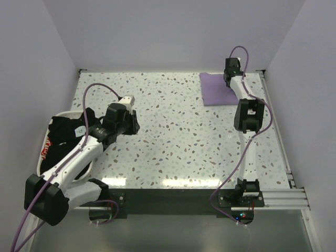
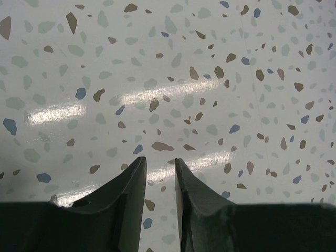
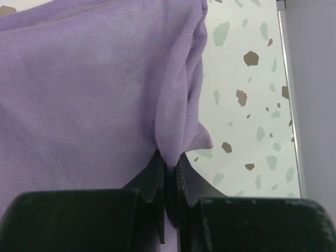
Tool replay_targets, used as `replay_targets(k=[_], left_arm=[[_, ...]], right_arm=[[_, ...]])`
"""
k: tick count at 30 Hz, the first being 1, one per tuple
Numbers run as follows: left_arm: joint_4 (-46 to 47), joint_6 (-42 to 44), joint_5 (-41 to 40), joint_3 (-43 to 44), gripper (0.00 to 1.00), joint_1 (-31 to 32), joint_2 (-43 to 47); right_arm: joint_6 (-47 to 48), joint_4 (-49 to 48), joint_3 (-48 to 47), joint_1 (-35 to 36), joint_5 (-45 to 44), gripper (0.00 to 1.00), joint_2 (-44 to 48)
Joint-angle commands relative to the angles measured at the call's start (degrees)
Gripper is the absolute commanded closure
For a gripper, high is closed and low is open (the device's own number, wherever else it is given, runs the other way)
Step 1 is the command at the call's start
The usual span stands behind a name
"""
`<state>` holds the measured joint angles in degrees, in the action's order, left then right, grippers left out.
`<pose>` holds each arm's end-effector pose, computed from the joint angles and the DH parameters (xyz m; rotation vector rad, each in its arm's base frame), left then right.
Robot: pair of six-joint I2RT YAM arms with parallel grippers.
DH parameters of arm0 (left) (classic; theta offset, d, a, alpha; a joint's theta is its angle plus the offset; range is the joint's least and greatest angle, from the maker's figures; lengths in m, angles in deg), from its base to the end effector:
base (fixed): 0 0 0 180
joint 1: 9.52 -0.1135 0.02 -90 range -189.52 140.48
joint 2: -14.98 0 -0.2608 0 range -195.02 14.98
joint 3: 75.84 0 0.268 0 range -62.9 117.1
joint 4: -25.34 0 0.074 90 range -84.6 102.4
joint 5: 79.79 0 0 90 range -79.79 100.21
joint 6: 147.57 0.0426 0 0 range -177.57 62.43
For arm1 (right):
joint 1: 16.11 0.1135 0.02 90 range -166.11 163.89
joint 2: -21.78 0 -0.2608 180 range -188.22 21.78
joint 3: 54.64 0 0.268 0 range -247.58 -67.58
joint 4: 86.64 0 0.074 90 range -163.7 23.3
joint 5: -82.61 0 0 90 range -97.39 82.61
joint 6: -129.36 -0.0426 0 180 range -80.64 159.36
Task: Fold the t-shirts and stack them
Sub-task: Neatly place the folded tshirt to the corner
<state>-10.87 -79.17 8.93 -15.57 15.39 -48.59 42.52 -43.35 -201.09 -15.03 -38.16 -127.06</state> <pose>0.2375 -0.1092 0.2574 0.0541 2.2919 -0.4033 0.5885 -0.0107 0.1581 0.1727 2.3108 -0.6506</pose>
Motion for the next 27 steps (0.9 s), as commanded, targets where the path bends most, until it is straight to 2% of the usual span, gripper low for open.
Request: replay_targets(k=[1,8,27], left_arm=[[2.09,1.3,-2.06,0.22,0.67,0.23,-1.29],[2.26,1.3,-2.06,0.22,0.68,0.23,-3.05],[2.35,1.04,-2.15,-0.13,0.69,0.23,-4.63]], right_arm=[[6.93,-6.25,-2.72,-0.9,-3.6,1.0,0.04],[12.66,-10.57,-4.47,-4.24,-3.95,1.0,-1.1],[16.18,-15.14,-3.24,-7.94,-2.2,1.0,0.04]])
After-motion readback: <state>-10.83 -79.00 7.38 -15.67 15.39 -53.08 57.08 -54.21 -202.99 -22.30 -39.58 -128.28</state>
